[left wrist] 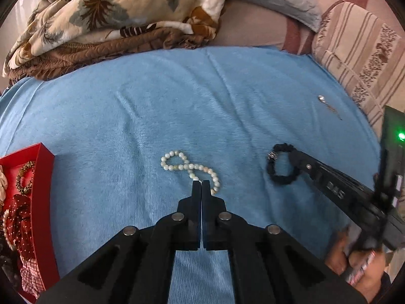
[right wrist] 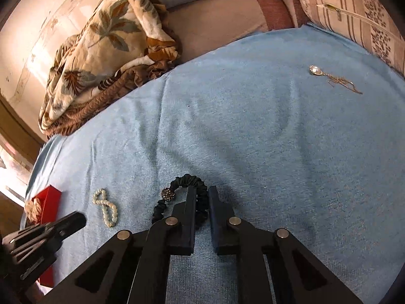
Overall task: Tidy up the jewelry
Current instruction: 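Grasp the black beaded bracelet with right tool while left grasps the pearl strand, then carry the pearl strand and black bracelet into the red tray and release both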
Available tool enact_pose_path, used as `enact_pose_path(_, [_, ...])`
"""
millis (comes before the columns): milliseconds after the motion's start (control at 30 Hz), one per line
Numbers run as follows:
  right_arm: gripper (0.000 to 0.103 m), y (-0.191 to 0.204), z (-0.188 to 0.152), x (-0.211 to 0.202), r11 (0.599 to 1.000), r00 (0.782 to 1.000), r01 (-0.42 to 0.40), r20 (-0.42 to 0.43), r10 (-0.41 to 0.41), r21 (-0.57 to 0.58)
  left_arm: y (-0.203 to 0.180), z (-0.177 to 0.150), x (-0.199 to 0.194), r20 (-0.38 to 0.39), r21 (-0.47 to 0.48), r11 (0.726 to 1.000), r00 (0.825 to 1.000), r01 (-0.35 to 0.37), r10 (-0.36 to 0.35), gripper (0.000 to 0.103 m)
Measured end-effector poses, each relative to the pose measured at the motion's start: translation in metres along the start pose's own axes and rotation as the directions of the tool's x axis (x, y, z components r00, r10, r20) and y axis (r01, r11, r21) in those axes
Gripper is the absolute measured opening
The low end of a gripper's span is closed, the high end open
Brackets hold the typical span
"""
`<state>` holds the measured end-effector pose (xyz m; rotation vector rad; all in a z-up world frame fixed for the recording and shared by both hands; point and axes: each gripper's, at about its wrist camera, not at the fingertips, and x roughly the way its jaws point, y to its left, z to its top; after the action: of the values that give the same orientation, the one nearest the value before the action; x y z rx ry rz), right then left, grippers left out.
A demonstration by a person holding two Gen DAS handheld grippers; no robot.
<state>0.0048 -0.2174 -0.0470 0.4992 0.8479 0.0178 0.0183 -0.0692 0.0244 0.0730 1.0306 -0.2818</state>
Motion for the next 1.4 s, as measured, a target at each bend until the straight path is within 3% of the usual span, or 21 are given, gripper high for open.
enact_pose_path(100, [0.01,-0.001,-0.001,0.001,1.0,1.0,-0.017,-0.014,0.018,0.011,0.002,0.0,0.002,-0.019,0.005,1.0,1.0,0.019,-0.019,0.001])
enact_pose_path(133, [0.01,-0.002,-0.001,0.001,1.0,1.0,-0.02,-0.013,0.02,0.018,0.005,0.002,0.007,-0.032,-0.01,1.0,0.999,0.018,-0.018,0.008])
enact_pose_path(167, [0.011,-0.002,-0.001,0.002,1.0,1.0,-0.022,-0.013,0.022,0.019,0.006,0.005,0.011,-0.038,-0.022,0.999,0.999,0.024,-0.025,0.016])
enact_pose_path(233, [0.011,-0.001,-0.001,0.002,1.0,1.0,-0.021,-0.012,0.021,0.02,0.012,0.007,0.018,-0.034,-0.077,0.996,0.998,0.048,-0.051,0.054])
enact_pose_path(267, [0.011,-0.001,-0.001,0.002,1.0,1.0,-0.02,-0.013,0.02,0.019,0.014,0.01,0.021,-0.021,-0.102,0.993,0.998,0.053,-0.055,0.056])
enact_pose_path(367, [0.011,0.0,-0.001,0.004,1.0,1.0,-0.015,-0.013,0.015,0.01,0.011,0.018,0.037,-0.041,-0.114,0.992,0.997,0.055,-0.06,0.057])
enact_pose_path(467, [0.011,0.001,0.0,0.005,1.0,1.0,-0.016,-0.017,0.016,0.0,0.007,0.024,0.054,-0.058,-0.093,0.996,0.998,-0.008,0.003,0.056])
enact_pose_path(500, [0.011,0.002,0.0,0.006,1.0,1.0,-0.014,-0.018,0.014,-0.003,0.008,0.025,0.059,-0.066,-0.093,0.995,0.998,-0.031,0.025,0.048])
enact_pose_path(533, [0.011,0.002,-0.001,0.006,1.0,1.0,-0.013,-0.019,0.013,-0.004,0.009,0.025,0.058,-0.054,-0.097,0.993,0.997,-0.068,0.063,0.025])
enact_pose_path(567, [0.011,0.002,-0.001,0.006,1.0,1.0,-0.013,-0.018,0.013,-0.007,0.009,0.025,0.056,-0.05,-0.099,0.992,0.996,-0.082,0.077,0.011])
enact_pose_path(600, [0.011,0.002,0.0,0.006,1.0,1.0,-0.014,-0.018,0.014,-0.009,0.012,0.025,0.055,-0.058,-0.111,0.993,0.997,-0.05,0.044,0.005])
enact_pose_path(633, [0.011,0.003,0.0,0.006,1.0,1.0,-0.017,-0.02,0.017,-0.013,0.015,0.023,0.051,-0.059,-0.135,0.991,0.998,-0.017,0.009,0.005])
enact_pose_path(733, [0.011,0.005,0.0,0.006,1.0,1.0,-0.021,-0.018,0.02,-0.022,0.015,0.019,0.035,-0.022,-0.111,0.993,0.999,-0.026,0.024,0.005])
enact_pose_path(933, [0.01,0.008,0.0,-0.003,0.999,0.999,-0.033,0.007,0.033,-0.02,0.011,0.004,0.002,0.01,-0.082,0.996,1.0,0.019,-0.018,0.005])
enact_pose_path(1400, [0.01,0.026,-0.028,-0.051,0.999,0.996,-0.007,0.091,0.01,-0.033,0.023,-0.069,-0.107,0.106,-0.013,0.999,0.994,0.039,-0.037,0.006])
